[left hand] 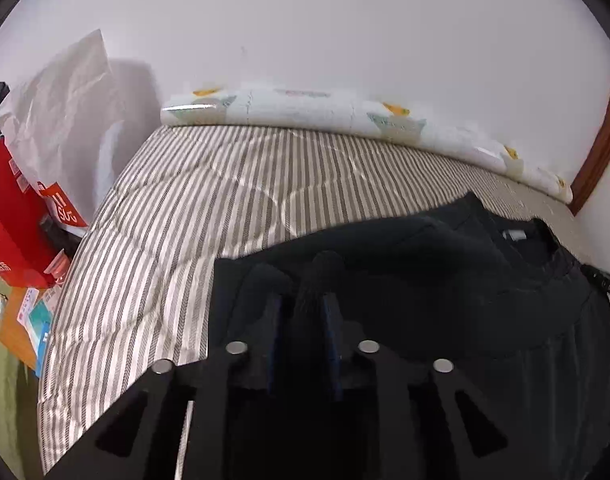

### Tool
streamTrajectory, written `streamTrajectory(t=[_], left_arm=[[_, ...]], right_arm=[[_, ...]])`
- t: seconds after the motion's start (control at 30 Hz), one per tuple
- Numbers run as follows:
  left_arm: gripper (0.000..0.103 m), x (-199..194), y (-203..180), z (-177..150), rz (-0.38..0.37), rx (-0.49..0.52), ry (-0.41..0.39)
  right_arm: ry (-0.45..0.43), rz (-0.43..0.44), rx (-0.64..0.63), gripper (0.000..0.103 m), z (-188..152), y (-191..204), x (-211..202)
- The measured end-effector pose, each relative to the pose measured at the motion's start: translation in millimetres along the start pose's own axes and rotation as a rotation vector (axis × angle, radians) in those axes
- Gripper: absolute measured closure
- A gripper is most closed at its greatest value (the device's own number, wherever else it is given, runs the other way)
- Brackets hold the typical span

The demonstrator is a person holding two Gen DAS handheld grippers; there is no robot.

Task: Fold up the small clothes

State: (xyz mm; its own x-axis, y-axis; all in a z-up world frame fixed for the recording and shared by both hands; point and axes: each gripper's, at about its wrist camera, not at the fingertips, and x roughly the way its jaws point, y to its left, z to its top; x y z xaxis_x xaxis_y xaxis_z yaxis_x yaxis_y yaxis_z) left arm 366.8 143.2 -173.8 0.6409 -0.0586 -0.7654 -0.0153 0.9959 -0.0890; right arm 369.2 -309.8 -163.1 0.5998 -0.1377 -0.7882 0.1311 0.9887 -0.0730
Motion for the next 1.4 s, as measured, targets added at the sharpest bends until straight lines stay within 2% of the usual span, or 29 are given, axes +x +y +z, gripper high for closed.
streamTrajectory(t=[0.07,0.13,0.23,0.3,0.37,0.4,0.43,0.53,0.67,0.77,0.87,1.03,1.17,1.27,1.4], left_arm=[[0.07,-10.0,-3.0,-7.7,0.0,0.019,0.0],[0.06,-18.5,-3.9,-16.1,-0.01,0.025,0.011],[0.058,-35.2,-4.4,-34.5,-0.013,0.04,0.018],[0.055,-49.5,-3.0,-50.4,-0.012,0.037,0.014],[0.053,-64.4,-0.1,-64.9,-0.011,0.033,-0.003],[0.053,-74.8,2.0,-74.6,-0.007,0.033,-0.013],[0.053,-84.2,4.5,-84.8,0.006,0.038,-0.014],[0.053,-99.1,16.5,-112.4,0.055,0.02,-0.001],[0.052,-120.3,36.7,-151.7,0.068,0.007,0.008],[0.052,-147.4,54.2,-172.8,0.029,-0.026,-0.005],[0.052,-160.6,70.2,-190.1,0.012,-0.037,0.017],[0.045,-172.1,96.3,-213.6,-0.025,-0.089,0.038],[0.04,-181.7,117.5,-225.9,-0.062,-0.136,0.037],[0.038,-185.9,129.2,-231.8,-0.069,-0.146,0.027],[0.037,-188.0,146.6,-236.6,-0.064,-0.176,0.009]], right_arm=[[-0.017,-0.036,-0.013,0.073,-6.0,3.8,-18.3],[-0.062,-0.067,-0.031,0.07,-16.8,6.6,-46.8],[-0.074,-0.084,-0.025,0.069,-30.0,9.9,-75.6],[-0.081,-0.061,-0.019,0.069,-42.6,20.1,-98.5],[-0.088,-0.036,-0.04,0.062,-54.8,36.7,-116.0],[-0.089,-0.03,-0.057,0.052,-61.2,47.5,-123.9],[-0.091,-0.027,-0.076,0.047,-67.5,58.2,-129.6],[-0.098,-0.007,-0.12,0.047,-89.4,92.4,-143.2],[-0.074,0.073,-0.152,0.047,-113.9,143.5,-153.1],[-0.077,0.125,-0.204,0.047,-129.4,190.3,-165.2],[-0.079,0.177,-0.282,0.046,-143.2,244.0,-177.4],[-0.114,0.273,-0.432,0.038,-167.3,328.5,-197.3],[-0.128,0.332,-0.577,0.036,-185.8,397.1,-204.4],[-0.117,0.339,-0.67,0.036,-195.8,431.5,-199.4],[-0.088,0.313,-0.728,0.036,-206.9,457.8,-182.1]])
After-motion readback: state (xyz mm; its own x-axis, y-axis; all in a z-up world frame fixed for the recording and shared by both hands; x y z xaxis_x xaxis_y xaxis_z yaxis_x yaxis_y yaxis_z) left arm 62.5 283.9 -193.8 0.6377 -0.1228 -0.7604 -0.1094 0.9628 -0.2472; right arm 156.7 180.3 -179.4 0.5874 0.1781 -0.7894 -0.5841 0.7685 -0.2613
